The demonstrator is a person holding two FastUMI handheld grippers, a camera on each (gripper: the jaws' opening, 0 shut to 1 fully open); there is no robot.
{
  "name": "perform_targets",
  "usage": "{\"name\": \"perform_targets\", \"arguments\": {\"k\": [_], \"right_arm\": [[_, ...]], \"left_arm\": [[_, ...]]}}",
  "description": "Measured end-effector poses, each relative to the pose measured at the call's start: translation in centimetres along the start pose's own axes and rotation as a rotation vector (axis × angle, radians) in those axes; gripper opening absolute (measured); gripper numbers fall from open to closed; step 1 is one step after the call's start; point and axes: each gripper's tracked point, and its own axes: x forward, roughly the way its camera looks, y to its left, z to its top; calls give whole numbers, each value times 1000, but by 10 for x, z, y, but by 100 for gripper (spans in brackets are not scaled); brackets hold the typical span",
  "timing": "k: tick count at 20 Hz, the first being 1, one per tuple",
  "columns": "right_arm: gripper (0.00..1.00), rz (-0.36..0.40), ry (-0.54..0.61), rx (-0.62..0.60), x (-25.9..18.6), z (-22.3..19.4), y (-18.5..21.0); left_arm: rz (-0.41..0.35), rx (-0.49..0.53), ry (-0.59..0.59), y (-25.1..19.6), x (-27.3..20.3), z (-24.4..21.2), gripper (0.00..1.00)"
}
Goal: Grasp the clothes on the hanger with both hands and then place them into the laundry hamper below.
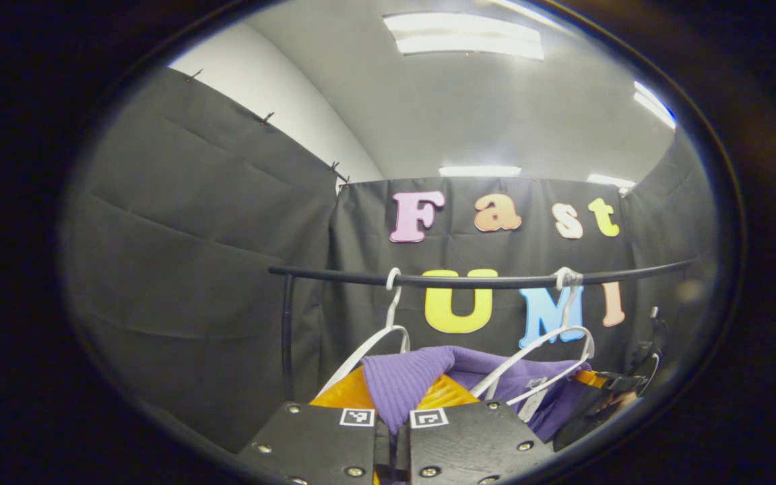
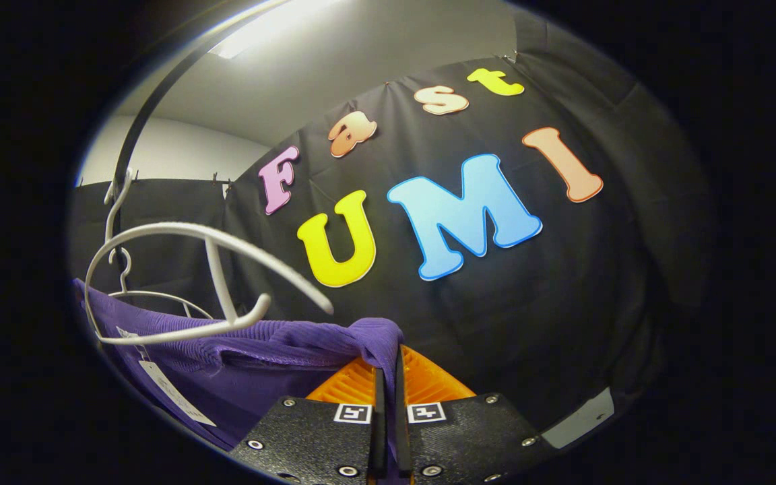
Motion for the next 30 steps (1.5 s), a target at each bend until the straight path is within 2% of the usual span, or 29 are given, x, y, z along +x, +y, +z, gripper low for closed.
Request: {"name": "perform_targets", "arguments": {"k": [3, 4, 5, 6, 7, 8, 11, 18, 19, 20, 21, 26, 30], "right_arm": [[5, 1, 39, -15, -9, -19, 1], [5, -2, 49, -21, -11, -24, 1], [5, -6, 61, -28, -14, -30, 1], [5, -9, 69, -33, -18, -33, 0], [5, -11, 76, -36, -24, -36, 1], [5, -12, 82, -39, -28, -39, 1], [5, -12, 85, -53, -53, -42, 8], [5, 39, 19, -105, -113, -10, 40], [5, 49, 5, -113, -124, -4, 47], [5, 59, -11, -120, -133, 4, 55], [5, 67, -26, -127, -143, 11, 61], [5, 100, -110, -166, -187, 48, 94], [5, 125, -148, -173, -221, 61, 118]], "left_arm": [[6, 21, 16, 3, -11, -8, 4], [6, 29, 18, 2, -14, -11, 9], [6, 40, 20, 1, -17, -14, 4], [4, 51, 20, -1, -21, -16, 9], [0, 62, 17, -4, -25, -17, 9], [-4, 73, 13, -7, -30, -17, 4], [-17, 80, 9, -14, -48, -19, 4], [-72, 74, 8, -33, -79, -21, 4], [-83, 73, 4, -36, -82, -18, 9], [-92, 69, 3, -38, -86, -17, 9], [-102, 62, 0, -41, -89, -15, 4], [-149, 17, -6, -50, -105, -11, 4], [-195, -7, 0, -57, -120, -13, 4]]}}
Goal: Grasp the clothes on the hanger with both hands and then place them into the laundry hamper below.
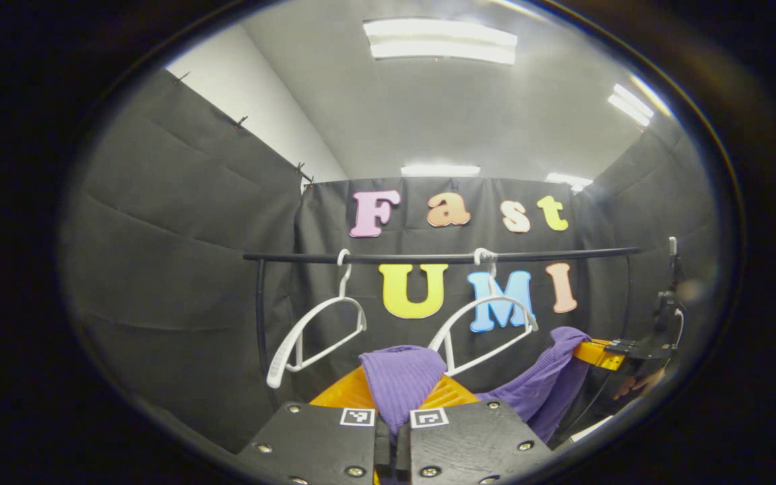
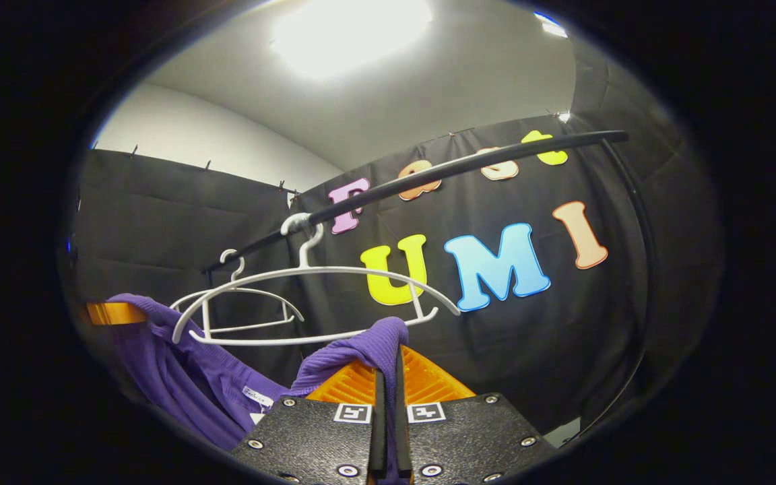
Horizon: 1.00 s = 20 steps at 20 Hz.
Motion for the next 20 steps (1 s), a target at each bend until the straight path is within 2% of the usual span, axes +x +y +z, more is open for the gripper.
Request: {"name": "perform_targets", "arguments": {"k": [9, 11, 15, 20], "right_arm": [[5, 40, -10, -5, -58, 2, 60], [5, 59, -4, -15, -72, -3, 77], [5, 88, 28, -26, -91, -21, 100], [5, 90, 116, -20, -107, -64, 105]], "left_arm": [[-77, -49, 39, -15, -45, -24, 4], [-115, -66, 51, -29, -57, -32, 4], [-162, -59, 98, -45, -80, -61, 4], [-197, -101, 170, -63, -91, -108, 4]]}}
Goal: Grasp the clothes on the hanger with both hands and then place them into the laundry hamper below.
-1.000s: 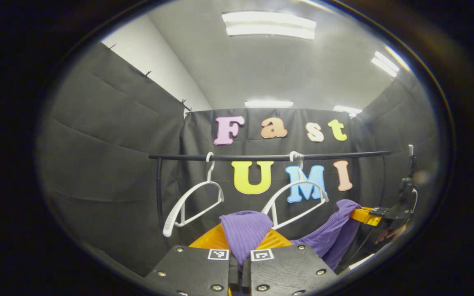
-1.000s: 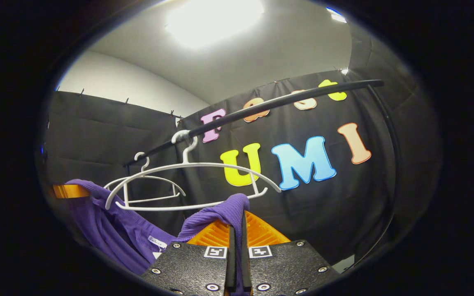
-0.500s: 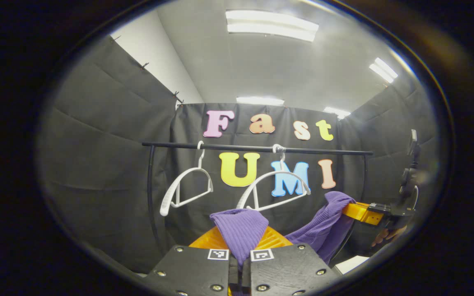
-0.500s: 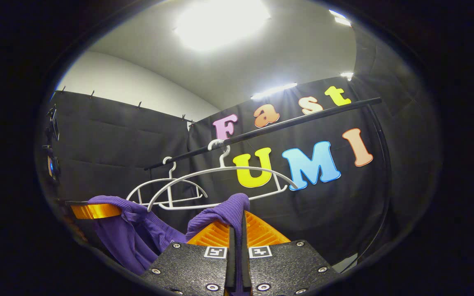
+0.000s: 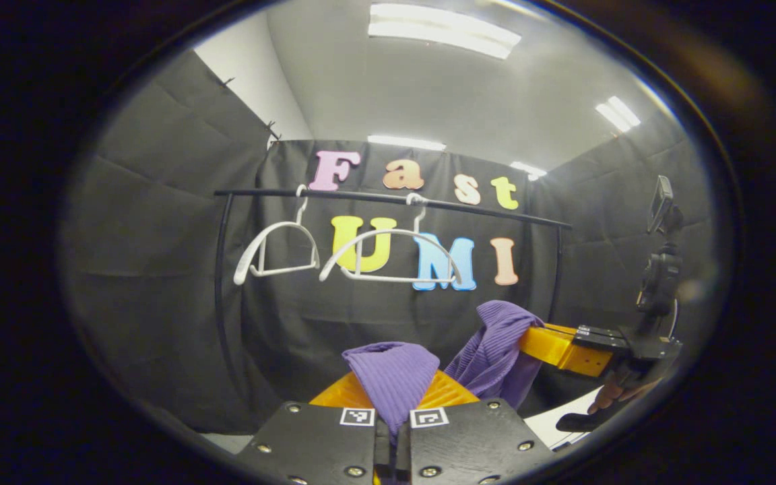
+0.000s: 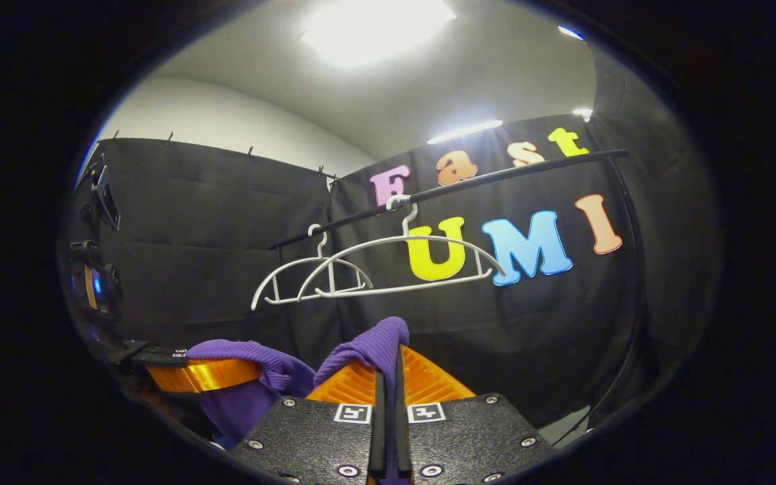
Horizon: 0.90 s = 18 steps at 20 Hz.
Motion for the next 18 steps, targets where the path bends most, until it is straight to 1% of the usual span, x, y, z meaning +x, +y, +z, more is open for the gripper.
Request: {"name": "perform_targets", "arguments": {"k": [3, 7, 10, 11, 14, 15, 16, 17, 18], "right_arm": [[5, -16, 68, 7, -3, -34, -5], [5, -51, 172, -8, -6, -91, -16], [5, -83, 275, -11, -15, -144, -26], [5, -96, 310, -13, -18, -160, -29], [5, -135, 426, -6, -27, -210, -40], [5, -149, 465, -4, -31, -227, -43], [6, -164, 507, -2, -35, -243, -47], [7, -181, 547, 2, -36, -259, -53], [6, -196, 591, 6, -39, -275, -58]], "left_arm": [[-1, -35, 54, -6, 9, -42, 4], [30, -55, 149, -8, 15, -110, 4], [57, -69, 238, -2, 11, -160, 4], [64, -68, 268, 0, 9, -177, 9], [89, -56, 364, 8, 6, -226, 9], [98, -54, 397, 11, 5, -241, 5], [108, -56, 435, 16, 4, -257, 5], [120, -55, 472, 21, 5, -273, 10], [134, -45, 507, 20, 4, -290, 5]]}}
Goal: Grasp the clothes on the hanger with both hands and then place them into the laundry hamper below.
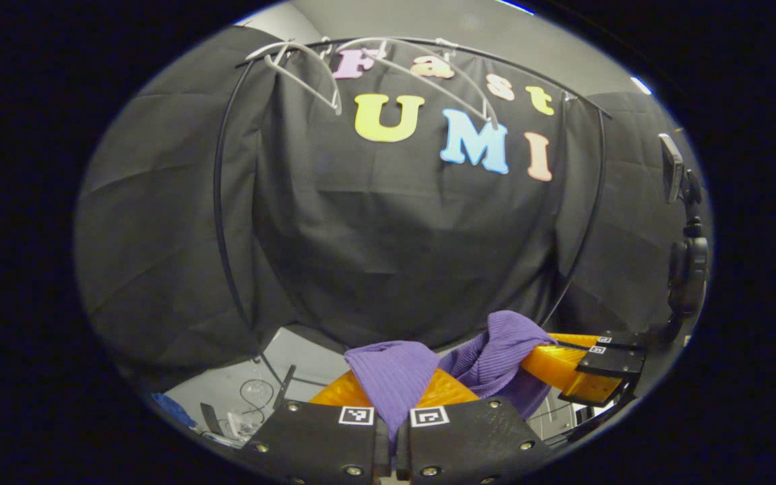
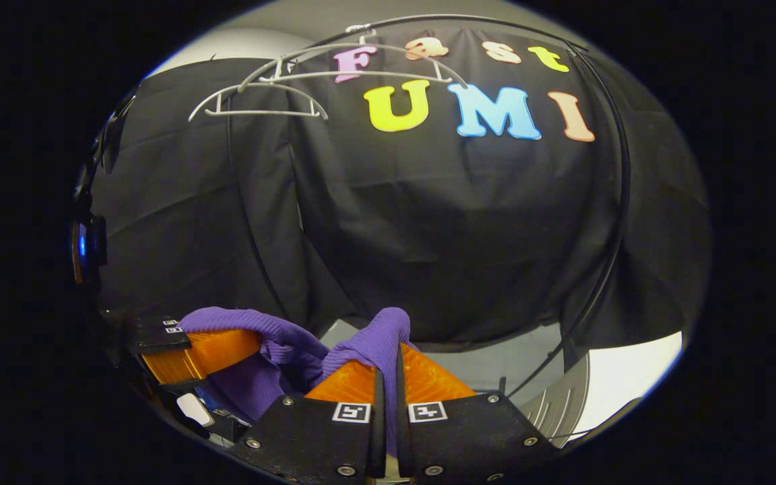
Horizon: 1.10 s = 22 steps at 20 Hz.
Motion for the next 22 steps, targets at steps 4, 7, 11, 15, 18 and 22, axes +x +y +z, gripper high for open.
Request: {"name": "perform_targets", "arguments": {"k": [4, 7, 11, 15, 18, 22], "right_arm": [[8, -36, 148, -21, 18, -59, -6], [14, -25, 228, -41, 20, -87, -2], [44, -42, 267, -79, 14, -110, -2], [95, -86, 204, -91, -5, -92, -2], [95, -113, 101, -74, -26, -49, -3], [95, -172, -75, -44, -69, 25, -8]], "left_arm": [[24, 50, 98, 6, 23, -49, 6], [22, 78, 170, 10, 31, -80, 11], [35, 93, 142, 16, 18, -79, 69], [44, 107, 71, 31, 0, -55, 98], [38, 117, -17, 33, -26, -12, 98], [4, 126, -160, 28, -68, 61, 93]]}}
